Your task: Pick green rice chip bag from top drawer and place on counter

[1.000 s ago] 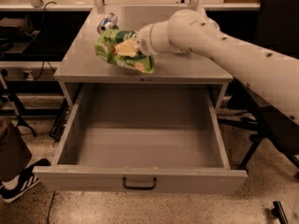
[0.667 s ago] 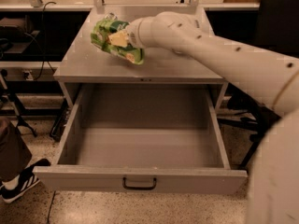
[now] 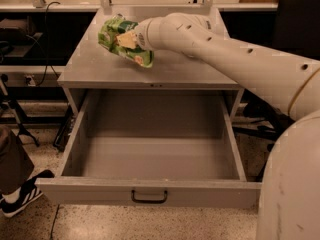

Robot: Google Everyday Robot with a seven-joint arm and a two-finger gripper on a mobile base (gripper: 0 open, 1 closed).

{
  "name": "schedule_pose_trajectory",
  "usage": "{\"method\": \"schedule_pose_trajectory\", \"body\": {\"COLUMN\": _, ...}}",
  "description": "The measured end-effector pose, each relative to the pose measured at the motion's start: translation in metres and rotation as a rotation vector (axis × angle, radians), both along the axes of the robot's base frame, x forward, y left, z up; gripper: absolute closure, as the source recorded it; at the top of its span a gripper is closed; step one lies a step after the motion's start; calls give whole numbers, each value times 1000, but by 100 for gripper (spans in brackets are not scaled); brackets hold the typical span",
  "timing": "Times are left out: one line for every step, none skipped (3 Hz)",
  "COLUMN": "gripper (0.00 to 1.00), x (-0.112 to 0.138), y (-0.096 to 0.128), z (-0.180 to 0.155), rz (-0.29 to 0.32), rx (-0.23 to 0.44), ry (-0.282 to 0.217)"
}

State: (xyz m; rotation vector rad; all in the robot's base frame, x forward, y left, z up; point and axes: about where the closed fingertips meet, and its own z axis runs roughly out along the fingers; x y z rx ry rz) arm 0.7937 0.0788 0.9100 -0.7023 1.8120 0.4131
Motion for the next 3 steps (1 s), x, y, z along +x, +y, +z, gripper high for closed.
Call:
{"method": "schedule_pose_trajectory", "body": {"gripper": 11, "x": 0, "y": 2, "z": -1, "rz": 2, "rx": 0, "ry": 1}}
{"method": "schedule_pose_trajectory", "body": {"gripper": 0, "x": -1, "y": 3, "z": -1, "rz": 4, "rx": 0, "ry": 1}}
{"method": "schedule_pose_trajectory", "body": {"gripper": 0, "x": -1, "y": 3, "z": -1, "rz": 4, "rx": 0, "ry": 1}}
